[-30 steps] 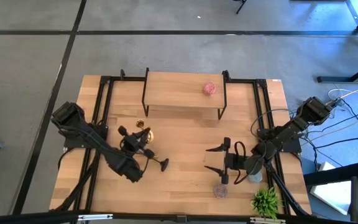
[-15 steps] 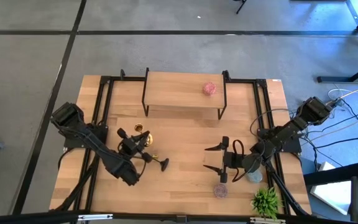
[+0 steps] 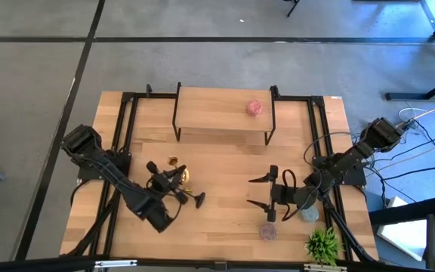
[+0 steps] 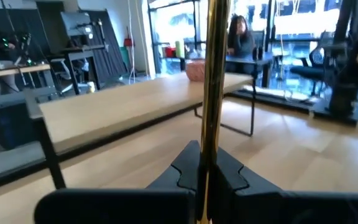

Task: Pick & Place candle stick holders
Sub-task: Put the gold candle holder on the shelf

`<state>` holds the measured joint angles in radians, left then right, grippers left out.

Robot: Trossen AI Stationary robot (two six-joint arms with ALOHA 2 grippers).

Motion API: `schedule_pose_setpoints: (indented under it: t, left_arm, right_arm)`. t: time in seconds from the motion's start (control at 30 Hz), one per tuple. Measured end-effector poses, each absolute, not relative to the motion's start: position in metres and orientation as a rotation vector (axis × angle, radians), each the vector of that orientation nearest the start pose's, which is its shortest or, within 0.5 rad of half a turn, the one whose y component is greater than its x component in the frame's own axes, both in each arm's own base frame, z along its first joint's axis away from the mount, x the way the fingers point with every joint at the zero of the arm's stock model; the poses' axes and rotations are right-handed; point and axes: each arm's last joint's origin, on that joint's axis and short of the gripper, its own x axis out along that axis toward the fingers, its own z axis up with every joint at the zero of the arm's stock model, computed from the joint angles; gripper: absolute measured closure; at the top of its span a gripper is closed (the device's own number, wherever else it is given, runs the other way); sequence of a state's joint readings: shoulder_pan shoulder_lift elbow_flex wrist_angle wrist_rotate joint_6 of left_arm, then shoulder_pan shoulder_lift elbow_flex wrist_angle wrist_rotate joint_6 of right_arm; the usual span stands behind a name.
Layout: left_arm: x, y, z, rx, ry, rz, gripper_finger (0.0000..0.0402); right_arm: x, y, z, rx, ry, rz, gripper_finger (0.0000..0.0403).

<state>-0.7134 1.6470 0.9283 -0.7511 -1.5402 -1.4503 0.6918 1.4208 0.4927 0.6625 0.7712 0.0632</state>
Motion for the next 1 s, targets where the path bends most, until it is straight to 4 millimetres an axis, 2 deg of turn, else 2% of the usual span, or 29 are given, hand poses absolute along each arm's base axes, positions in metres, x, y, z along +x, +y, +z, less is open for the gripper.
schedule_pose_setpoints:
  t: [0.27, 0.47, 0.6, 0.8, 1.0]
  left_arm:
    - [0.259, -0.166, 0.189, 0.053, 0.220, 0.766, 0.0397]
    - [0.282, -0.157, 0.192, 0.034, 0.233, 0.615, 0.0397]
    - [0.286, -0.140, 0.190, -0.024, 0.114, 0.483, 0.0397]
    - [0.278, -0.104, 0.185, -0.066, -0.072, 0.296, 0.0397]
    - [0.292, -0.063, 0.184, -0.098, -0.101, 0.020, 0.0397]
  right_arm:
    - [0.214, 0.151, 0.181, -0.115, 0.195, -0.085, 0.0081]
    - [0.214, 0.151, 0.181, -0.114, 0.198, -0.085, 0.0081]
    - [0.214, 0.151, 0.180, -0.111, 0.204, -0.063, 0.0081]
    - [0.214, 0.152, 0.180, -0.109, 0.206, -0.046, 0.0081]
    - [0.215, 0.151, 0.182, -0.116, 0.190, -0.053, 0.0080]
